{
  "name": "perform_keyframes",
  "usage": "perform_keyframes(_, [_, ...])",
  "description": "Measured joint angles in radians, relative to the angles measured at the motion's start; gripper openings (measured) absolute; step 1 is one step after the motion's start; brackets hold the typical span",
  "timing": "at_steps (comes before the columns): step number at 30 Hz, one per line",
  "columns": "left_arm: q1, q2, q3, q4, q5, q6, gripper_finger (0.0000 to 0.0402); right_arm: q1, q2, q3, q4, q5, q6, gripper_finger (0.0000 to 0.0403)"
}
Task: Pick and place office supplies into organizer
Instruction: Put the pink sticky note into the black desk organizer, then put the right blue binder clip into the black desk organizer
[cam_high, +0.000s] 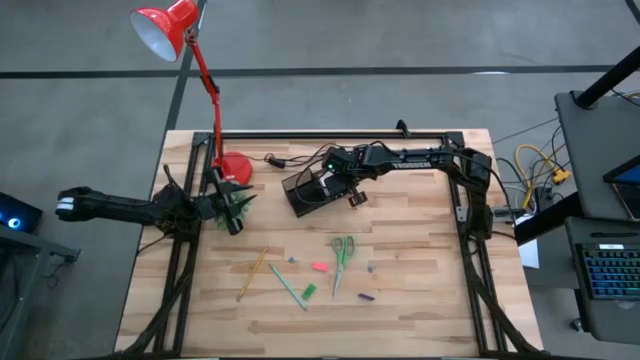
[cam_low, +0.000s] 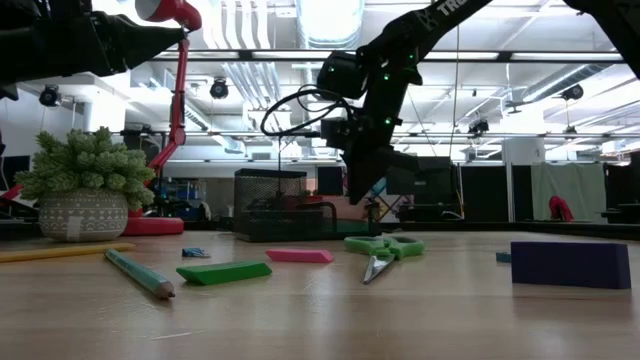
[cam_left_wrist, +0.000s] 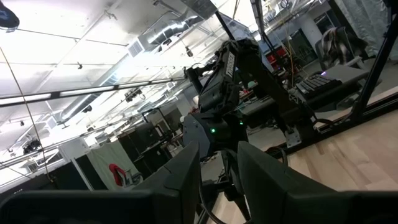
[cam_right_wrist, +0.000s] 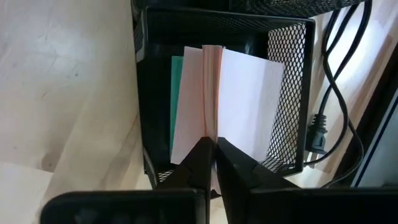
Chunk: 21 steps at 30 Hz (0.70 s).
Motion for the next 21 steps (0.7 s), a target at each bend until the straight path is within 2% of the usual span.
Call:
perform_keyframes(15, [0.0, 0.0, 0.0, 0.0, 0.0, 0.0, 0.0096, 0.001, 0.0, 0.0, 0.003, 0.007, 0.059, 0.0136])
perform_keyframes(21, [0.0, 0.0, 0.0, 0.0, 0.0, 0.0, 0.0096, 0.021, -0.014, 0.0, 0.002, 0.135, 0.176, 0.0161])
